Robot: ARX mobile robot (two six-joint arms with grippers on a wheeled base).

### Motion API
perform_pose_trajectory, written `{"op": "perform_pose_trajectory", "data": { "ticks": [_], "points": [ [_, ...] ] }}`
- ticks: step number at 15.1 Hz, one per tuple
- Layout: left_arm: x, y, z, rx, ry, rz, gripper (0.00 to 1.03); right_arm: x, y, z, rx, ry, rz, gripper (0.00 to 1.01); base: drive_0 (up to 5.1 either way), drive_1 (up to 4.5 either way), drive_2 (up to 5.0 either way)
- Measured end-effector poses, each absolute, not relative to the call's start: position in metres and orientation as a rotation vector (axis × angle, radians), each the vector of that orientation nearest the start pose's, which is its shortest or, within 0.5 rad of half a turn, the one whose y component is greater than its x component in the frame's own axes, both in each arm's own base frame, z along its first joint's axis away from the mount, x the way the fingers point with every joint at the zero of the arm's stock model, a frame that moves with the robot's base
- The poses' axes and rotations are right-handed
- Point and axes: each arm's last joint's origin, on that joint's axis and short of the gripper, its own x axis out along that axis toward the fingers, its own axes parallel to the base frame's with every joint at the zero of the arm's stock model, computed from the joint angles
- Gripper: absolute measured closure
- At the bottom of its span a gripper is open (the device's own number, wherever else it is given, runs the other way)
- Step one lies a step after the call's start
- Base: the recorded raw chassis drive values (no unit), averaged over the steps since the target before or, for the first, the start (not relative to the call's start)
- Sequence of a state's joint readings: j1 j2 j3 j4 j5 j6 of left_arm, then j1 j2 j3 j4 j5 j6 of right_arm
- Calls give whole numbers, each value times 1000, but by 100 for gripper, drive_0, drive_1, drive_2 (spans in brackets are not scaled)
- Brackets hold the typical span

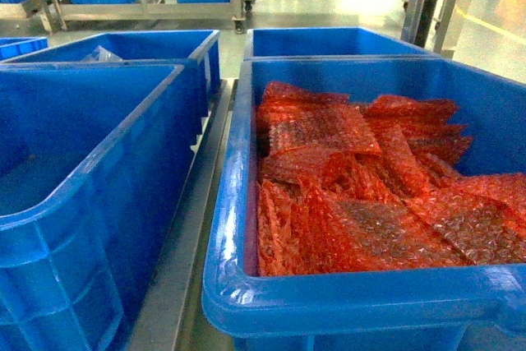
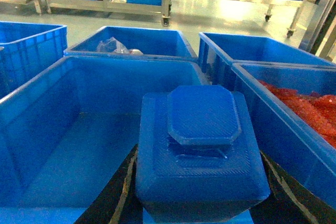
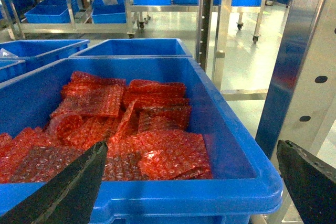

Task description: Pick blue part to blue bin on bottom shelf

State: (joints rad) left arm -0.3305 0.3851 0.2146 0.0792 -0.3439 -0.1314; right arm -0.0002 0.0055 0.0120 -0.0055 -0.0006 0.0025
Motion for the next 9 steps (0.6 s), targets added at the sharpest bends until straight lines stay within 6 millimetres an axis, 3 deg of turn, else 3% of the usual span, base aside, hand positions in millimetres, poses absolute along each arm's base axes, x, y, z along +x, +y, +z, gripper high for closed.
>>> {"op": "perform_pose_trajectory", "data": {
  "ticks": [9],
  "points": [
    [118,-30,212,-101,85,19,59,97,0,167,2,-1,0,3,0,0,0]
  ]
}}
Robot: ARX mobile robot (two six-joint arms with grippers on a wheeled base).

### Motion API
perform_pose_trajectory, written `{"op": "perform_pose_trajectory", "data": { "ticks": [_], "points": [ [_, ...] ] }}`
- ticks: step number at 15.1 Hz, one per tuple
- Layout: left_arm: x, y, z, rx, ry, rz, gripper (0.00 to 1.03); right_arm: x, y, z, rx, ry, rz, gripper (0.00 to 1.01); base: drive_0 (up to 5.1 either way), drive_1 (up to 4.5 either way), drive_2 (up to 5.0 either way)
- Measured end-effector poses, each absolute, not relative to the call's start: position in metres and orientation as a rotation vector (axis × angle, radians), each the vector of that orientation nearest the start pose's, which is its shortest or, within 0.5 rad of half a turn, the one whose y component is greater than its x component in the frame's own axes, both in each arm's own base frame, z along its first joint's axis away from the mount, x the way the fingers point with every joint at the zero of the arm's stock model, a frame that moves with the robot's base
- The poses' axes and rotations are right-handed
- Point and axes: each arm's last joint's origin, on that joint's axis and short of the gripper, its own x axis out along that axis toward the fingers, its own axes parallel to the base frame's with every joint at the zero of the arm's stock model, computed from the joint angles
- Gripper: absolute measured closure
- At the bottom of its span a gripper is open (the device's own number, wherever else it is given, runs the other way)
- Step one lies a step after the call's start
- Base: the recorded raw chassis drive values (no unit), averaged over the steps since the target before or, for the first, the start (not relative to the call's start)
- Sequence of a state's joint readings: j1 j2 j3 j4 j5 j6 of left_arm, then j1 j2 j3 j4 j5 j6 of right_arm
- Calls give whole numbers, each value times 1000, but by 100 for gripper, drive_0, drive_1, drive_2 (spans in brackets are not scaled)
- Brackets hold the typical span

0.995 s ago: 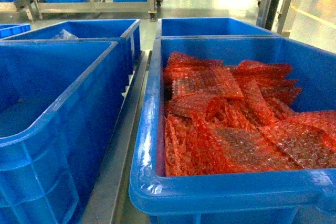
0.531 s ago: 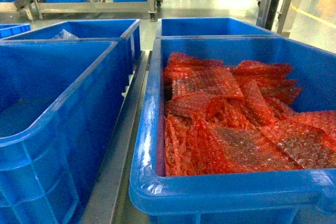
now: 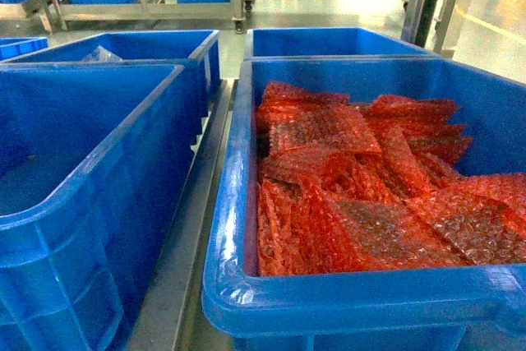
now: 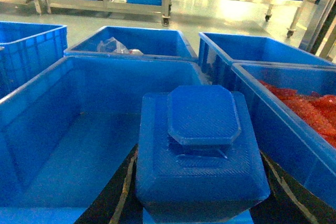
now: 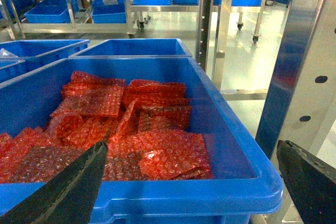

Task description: Pick blue part to blue bin on bottom shelf

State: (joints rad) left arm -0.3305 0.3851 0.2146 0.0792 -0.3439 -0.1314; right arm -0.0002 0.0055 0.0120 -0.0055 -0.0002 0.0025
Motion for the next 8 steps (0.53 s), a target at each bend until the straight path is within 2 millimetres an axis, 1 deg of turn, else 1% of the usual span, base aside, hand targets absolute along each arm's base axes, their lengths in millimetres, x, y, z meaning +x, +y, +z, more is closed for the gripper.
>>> {"op": "perform_pose_trajectory", "data": {
  "ticks": [8],
  "points": [
    [118,-30,212,-101,85,19,59,97,0,167,2,-1,0,3,0,0,0]
  ]
}}
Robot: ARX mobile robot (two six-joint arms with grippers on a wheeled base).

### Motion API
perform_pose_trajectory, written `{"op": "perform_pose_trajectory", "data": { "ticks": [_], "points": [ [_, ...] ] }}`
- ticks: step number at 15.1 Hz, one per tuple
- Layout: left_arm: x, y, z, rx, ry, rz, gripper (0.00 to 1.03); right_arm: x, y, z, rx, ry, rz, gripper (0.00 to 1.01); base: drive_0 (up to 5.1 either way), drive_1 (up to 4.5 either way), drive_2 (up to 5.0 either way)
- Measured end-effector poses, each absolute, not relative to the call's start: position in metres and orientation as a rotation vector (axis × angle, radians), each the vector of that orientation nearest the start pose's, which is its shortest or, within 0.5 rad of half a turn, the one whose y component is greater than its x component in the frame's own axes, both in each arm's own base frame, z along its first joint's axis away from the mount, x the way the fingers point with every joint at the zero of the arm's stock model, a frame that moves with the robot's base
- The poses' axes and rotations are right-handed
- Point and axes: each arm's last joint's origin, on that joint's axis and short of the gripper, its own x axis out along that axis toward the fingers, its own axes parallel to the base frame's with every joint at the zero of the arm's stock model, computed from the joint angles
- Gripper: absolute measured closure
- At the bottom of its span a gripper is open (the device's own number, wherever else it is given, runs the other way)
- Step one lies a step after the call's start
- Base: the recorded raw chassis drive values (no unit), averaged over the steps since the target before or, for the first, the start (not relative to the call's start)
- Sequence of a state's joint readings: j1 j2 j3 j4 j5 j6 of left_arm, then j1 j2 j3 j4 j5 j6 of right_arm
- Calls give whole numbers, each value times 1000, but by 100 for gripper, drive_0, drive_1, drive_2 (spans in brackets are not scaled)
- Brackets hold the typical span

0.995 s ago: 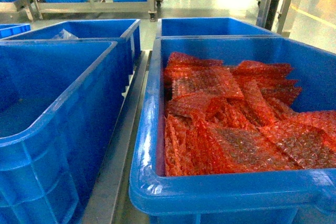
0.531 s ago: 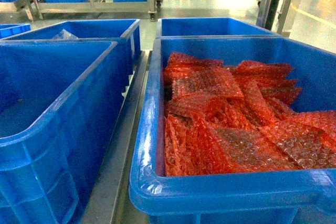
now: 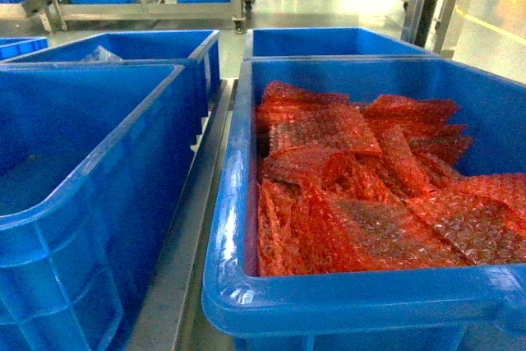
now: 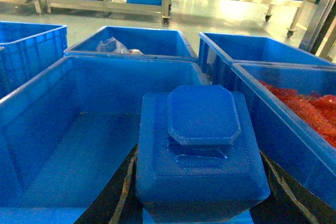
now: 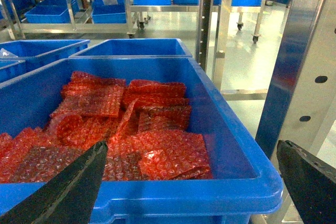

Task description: Pick blue part to blue bin on bottom shelf

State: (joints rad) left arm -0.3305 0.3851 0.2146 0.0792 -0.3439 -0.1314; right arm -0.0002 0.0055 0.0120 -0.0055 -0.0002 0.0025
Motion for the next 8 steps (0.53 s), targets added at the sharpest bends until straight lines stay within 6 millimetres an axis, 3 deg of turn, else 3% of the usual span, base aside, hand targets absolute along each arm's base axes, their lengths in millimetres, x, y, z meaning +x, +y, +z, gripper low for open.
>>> {"op": "perform_pose_trajectory", "data": {
  "ticks": [5,8],
  "points": [
    [118,-30,211,-100,87,22,59,97,0,167,2,-1,0,3,0,0,0],
    [125,-26,210,-11,119,194,59,97,0,167,2,-1,0,3,0,0,0]
  ]
}}
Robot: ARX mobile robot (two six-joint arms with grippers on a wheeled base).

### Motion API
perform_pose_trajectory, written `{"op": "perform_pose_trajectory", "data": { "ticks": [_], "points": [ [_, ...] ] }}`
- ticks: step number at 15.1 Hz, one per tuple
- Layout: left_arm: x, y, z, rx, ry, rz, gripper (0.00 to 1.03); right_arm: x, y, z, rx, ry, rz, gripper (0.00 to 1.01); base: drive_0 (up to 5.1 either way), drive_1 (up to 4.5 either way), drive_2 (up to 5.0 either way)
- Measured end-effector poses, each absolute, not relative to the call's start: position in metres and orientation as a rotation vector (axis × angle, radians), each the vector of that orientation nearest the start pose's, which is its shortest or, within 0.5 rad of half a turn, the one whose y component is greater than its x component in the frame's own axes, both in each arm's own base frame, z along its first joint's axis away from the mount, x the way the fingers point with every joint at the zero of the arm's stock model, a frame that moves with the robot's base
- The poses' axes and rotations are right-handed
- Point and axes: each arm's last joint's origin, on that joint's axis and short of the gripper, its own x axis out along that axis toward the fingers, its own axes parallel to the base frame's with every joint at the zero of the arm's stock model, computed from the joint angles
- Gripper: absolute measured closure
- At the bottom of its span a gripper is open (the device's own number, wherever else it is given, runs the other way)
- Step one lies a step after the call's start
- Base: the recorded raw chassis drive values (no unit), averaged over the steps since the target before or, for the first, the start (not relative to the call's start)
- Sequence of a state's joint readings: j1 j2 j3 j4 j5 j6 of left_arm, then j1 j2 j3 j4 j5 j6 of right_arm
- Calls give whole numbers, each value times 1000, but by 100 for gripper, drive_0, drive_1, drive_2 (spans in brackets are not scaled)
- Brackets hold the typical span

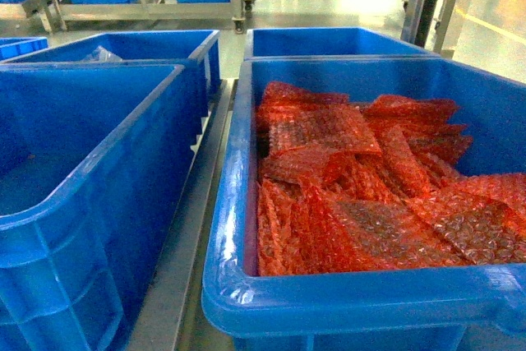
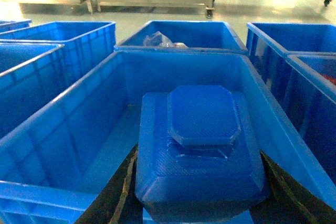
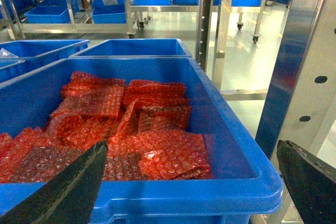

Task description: Pick blue part to blue bin on bottom shelf

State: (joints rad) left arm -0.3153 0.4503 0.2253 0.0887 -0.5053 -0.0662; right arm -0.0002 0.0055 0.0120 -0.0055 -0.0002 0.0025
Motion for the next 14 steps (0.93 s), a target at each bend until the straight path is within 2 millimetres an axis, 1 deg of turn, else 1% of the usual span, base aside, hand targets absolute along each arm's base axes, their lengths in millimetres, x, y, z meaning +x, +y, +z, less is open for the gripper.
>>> {"op": "perform_pose_trajectory", "data": {
  "ticks": [1,3,4,5,6,8,9,10,12,13,14],
  "points": [
    [131,-23,215,-10,96,202,59,97,0,167,2,-1,0,3,0,0,0],
    [153,-19,229,-18,38,208,59,97,0,167,2,-1,0,3,0,0,0],
    [175,-18,235,-11,4,204,59,97,0,167,2,-1,0,3,0,0,0],
    [198,-19,232,2,6,198,59,97,0,167,2,-1,0,3,0,0,0],
    [218,-18,225,7,33,205,59,97,0,167,2,-1,0,3,0,0,0],
    [268,-15,197,24,138,231,59,97,0,167,2,-2,0,3,0,0,0],
    [285,-13,192,19,153,248,59,97,0,167,2,-1,0,3,0,0,0],
    [297,-10,191,10,162,259,59,97,0,167,3,-1,0,3,0,0,0],
    [304,-9,194,4,137,265,59,97,0,167,2,-1,0,3,0,0,0],
    [303,-9,197,4,122,268,45,97,0,167,2,-1,0,3,0,0,0],
    [303,-9,198,4,120,270,34,97,0,167,2,-1,0,3,0,0,0]
  ]
}}
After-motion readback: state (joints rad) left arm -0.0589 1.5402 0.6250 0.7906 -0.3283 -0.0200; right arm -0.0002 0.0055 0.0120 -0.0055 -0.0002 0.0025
